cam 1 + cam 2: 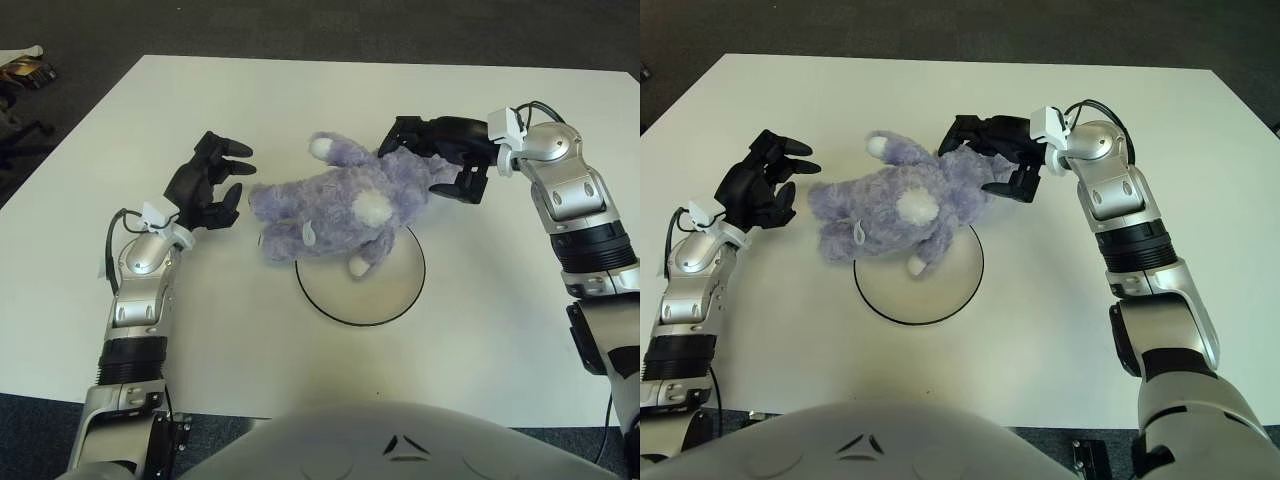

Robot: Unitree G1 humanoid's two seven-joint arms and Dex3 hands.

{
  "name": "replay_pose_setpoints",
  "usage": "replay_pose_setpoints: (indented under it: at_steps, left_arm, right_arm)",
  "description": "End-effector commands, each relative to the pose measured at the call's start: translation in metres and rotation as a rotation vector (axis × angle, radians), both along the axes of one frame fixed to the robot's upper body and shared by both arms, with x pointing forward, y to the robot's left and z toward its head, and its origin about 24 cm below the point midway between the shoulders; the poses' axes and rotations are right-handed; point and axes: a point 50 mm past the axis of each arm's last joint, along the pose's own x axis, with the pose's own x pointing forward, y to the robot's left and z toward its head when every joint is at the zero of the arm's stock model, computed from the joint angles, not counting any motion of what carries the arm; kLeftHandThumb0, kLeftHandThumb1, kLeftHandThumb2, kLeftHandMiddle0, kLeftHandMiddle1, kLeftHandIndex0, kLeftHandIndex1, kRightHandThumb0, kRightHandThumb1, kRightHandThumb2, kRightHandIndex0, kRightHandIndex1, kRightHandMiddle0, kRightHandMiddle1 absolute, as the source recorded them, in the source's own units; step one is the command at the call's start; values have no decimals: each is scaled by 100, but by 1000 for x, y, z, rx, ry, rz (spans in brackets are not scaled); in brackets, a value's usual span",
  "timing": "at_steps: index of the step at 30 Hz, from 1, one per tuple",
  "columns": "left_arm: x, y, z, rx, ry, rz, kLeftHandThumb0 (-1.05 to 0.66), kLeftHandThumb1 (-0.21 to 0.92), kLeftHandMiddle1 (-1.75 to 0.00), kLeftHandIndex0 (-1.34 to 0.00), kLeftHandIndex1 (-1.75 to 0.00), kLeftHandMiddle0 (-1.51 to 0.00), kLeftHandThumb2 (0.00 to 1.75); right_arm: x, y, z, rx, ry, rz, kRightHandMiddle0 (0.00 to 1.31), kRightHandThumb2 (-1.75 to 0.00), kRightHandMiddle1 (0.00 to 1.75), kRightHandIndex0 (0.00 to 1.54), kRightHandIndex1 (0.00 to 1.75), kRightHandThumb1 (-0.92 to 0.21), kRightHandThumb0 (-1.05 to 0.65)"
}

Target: Put the doll into the plate.

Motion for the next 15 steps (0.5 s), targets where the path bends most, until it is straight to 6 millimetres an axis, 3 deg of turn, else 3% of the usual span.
replay_pose_setpoints:
  at_steps: [1,8,15]
  left_arm:
    - [-3,3,0,14,39,-48,-70,73,-95,0,-103,-4,79]
    - [-2,9,-1,-102,139,-139,-75,70,-91,0,-86,-4,74]
    - [1,12,-2,-360,209,-208,-87,84,-89,0,-83,-3,46]
  right_arm:
    - [1,3,0,-5,3,20,0,-148,124,0,69,-6,17]
    - [1,1,0,-11,-3,11,0,-149,123,0,69,-6,19]
    - [1,1,0,-14,9,8,0,-148,122,0,67,-6,17]
